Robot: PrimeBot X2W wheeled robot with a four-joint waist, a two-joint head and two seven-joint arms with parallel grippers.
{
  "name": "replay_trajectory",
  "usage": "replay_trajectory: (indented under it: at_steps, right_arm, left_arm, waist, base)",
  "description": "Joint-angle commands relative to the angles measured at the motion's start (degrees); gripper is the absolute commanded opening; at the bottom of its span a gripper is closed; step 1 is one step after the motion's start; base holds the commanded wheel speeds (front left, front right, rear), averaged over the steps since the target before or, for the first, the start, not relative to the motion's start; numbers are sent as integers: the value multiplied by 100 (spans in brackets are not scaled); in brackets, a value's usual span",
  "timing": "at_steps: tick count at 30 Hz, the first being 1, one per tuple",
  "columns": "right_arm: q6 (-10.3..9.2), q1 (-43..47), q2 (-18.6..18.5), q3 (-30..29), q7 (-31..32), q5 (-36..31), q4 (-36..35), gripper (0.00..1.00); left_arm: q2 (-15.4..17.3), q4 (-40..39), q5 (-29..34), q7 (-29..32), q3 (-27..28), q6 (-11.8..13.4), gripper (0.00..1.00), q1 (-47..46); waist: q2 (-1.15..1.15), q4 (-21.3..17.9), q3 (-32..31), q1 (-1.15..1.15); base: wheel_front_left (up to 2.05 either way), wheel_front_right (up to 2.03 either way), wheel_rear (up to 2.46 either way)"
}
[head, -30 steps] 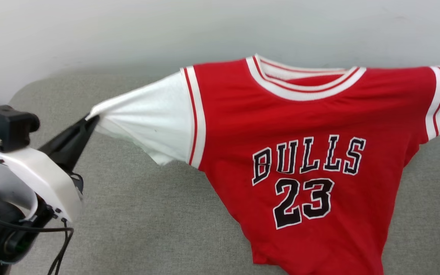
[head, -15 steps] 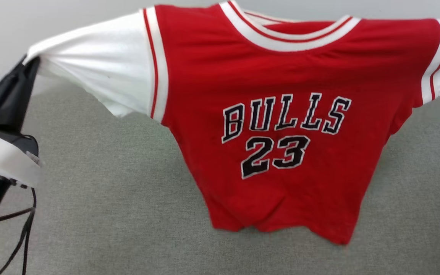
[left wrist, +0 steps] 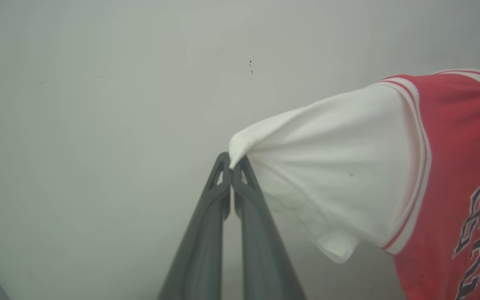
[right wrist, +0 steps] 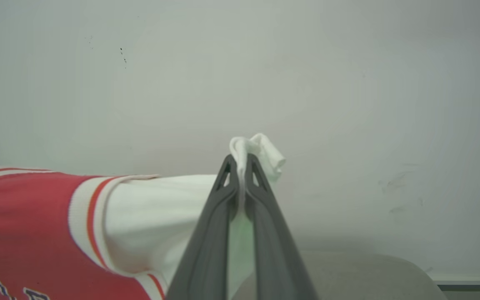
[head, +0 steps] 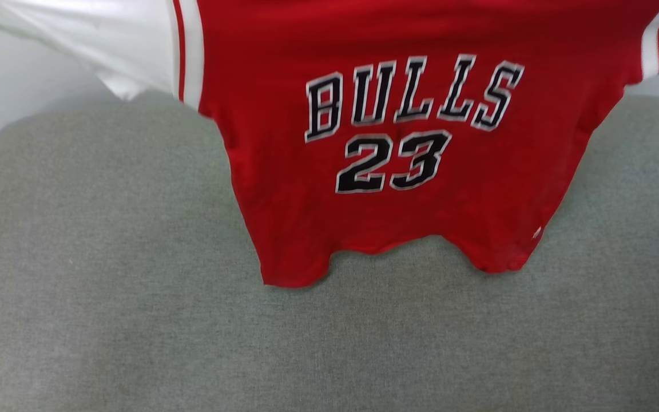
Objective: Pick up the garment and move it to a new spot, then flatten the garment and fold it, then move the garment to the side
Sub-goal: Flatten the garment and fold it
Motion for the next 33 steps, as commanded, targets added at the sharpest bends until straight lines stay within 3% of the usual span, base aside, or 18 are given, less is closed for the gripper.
replay_trajectory:
  at_steps: [1, 9, 17, 25, 33]
  right_arm:
    - [-10, -154, -39, -43, -63, -94, 49, 0]
    - [-11, -1665, 15, 48, -619, -628, 953, 0]
    - [-11, -3525, -3, -84, -1336, -1272, 2261, 0]
    - [-12, -4978, 211, -503, -2094, -2039, 3410, 0]
    - [-11, -5617, 537, -976, -2774, -2615, 4191, 0]
  left_arm:
    - [27, 72, 21, -2, 9, -22, 0, -124]
    - [36, 969, 278, 164, -265, -646, 0, -1826]
    - [-450, 2233, 800, 127, -760, -1199, 0, -4057]
    - [-1086, 3698, 1346, -341, -1198, -1425, 0, -5955]
    - [-1576, 4967, 1552, -904, -1613, -1509, 0, -6870]
  waist:
    - [0, 17, 204, 0]
    - [0, 117, 1243, 0]
    - [0, 305, 2305, 0]
    - [0, 420, 2918, 0]
    - [0, 506, 3301, 0]
  base:
    - [0, 0, 0]
    - [0, 0, 0]
    - [0, 0, 0]
    - [0, 0, 0]
    - [0, 0, 0]
